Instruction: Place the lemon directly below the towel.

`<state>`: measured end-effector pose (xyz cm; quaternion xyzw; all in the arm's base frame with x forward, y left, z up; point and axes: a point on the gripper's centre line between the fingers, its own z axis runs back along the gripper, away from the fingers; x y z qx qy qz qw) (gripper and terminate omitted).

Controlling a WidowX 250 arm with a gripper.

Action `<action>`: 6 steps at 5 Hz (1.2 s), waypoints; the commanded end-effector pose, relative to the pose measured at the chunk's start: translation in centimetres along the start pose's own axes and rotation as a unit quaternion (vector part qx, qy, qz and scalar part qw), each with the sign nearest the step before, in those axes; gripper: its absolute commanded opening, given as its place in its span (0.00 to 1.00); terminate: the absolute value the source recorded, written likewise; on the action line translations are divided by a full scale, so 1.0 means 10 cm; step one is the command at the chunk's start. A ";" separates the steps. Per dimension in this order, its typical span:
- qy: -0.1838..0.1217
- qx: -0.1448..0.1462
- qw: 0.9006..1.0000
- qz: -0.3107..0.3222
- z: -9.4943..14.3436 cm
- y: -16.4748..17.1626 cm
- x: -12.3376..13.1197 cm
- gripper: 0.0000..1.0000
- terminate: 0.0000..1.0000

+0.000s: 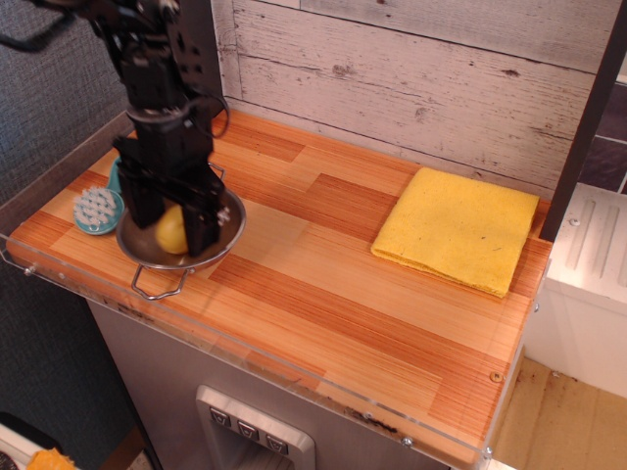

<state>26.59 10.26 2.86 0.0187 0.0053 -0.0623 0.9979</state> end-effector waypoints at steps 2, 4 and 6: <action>-0.029 0.009 1.000 -0.006 0.06 -0.09 0.18 0.00 0.00; -0.089 0.005 0.996 0.015 0.56 -0.18 0.15 0.00 0.00; -0.113 -0.028 0.993 0.006 0.77 -1.03 0.20 0.00 0.00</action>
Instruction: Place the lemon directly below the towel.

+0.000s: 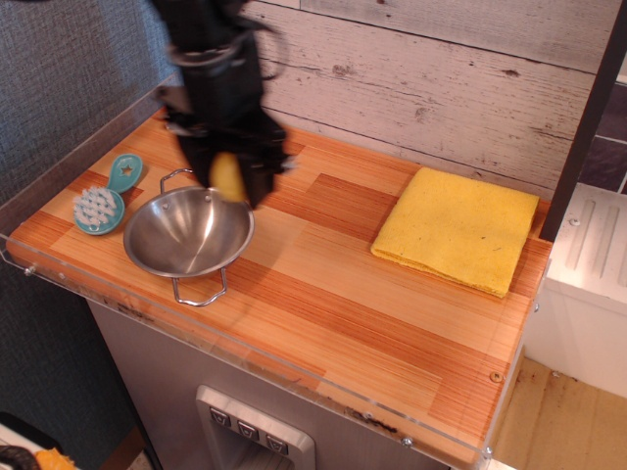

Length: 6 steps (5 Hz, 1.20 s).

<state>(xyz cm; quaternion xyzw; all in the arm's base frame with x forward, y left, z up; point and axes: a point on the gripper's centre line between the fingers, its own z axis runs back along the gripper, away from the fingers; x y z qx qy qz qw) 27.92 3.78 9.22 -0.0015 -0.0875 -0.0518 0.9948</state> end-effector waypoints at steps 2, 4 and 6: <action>0.001 -0.014 1.000 -0.004 -0.16 -1.00 -0.08 0.00 0.00; 0.024 -0.029 0.999 -0.013 -0.41 -1.04 -0.16 0.00 0.00; 0.050 -0.026 0.998 -0.037 -0.73 -1.12 -0.12 0.00 0.00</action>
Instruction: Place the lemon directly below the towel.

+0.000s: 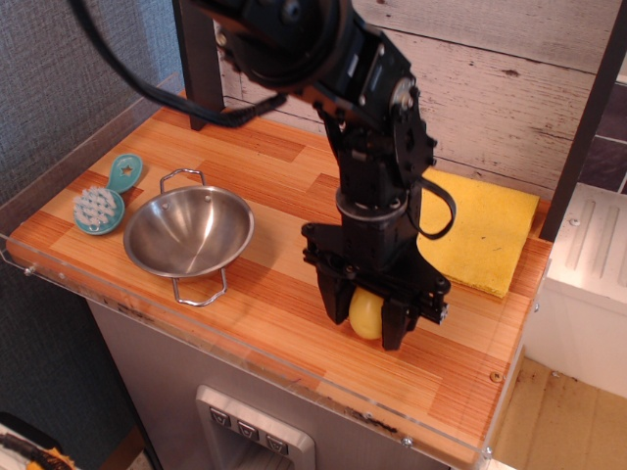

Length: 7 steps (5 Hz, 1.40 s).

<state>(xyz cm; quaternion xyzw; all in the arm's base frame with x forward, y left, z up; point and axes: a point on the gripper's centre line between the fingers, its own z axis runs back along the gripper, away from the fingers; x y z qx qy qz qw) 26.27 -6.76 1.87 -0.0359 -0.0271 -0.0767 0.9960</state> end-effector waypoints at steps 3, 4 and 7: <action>-0.024 0.025 0.999 -0.033 0.15 -0.17 0.04 1.00 0.00; -0.033 0.016 0.999 -0.029 0.40 -0.10 0.06 1.00 0.00; -0.047 0.035 0.998 -0.020 0.84 0.39 0.13 1.00 0.00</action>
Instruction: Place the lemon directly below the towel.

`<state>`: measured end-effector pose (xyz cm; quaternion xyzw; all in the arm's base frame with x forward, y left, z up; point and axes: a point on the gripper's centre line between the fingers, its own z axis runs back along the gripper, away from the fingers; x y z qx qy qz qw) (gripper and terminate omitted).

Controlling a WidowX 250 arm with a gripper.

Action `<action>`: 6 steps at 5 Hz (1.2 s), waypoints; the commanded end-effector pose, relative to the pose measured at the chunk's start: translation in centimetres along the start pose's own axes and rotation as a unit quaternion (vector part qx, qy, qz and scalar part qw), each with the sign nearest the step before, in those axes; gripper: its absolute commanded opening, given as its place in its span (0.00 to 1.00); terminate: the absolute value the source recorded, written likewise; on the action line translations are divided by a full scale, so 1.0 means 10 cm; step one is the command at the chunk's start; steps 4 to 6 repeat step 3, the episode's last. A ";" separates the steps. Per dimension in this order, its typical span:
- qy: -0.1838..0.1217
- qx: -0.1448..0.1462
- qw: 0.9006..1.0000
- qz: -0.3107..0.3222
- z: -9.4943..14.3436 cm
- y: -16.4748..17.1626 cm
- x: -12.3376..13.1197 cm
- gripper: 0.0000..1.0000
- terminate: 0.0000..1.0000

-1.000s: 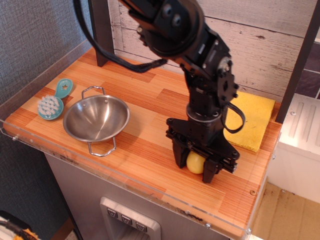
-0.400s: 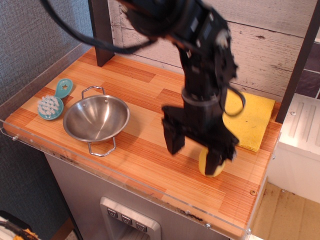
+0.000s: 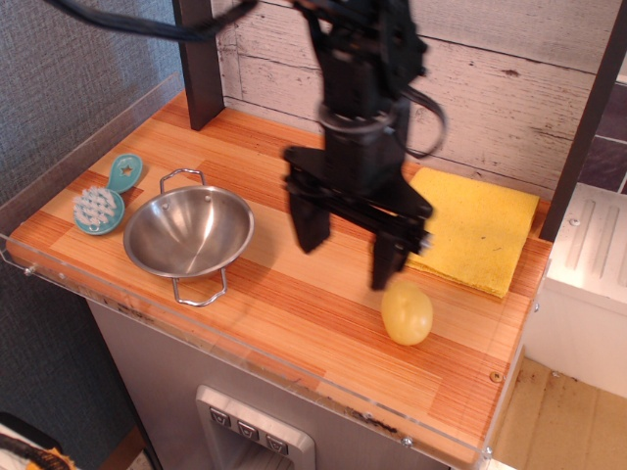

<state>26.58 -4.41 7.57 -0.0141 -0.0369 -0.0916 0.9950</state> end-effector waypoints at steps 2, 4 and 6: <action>-0.047 0.008 0.999 -0.006 0.22 0.30 0.09 1.00 0.00; -0.047 0.008 0.999 -0.006 0.22 0.30 0.09 1.00 1.00; -0.047 0.008 0.999 -0.006 0.22 0.30 0.09 1.00 1.00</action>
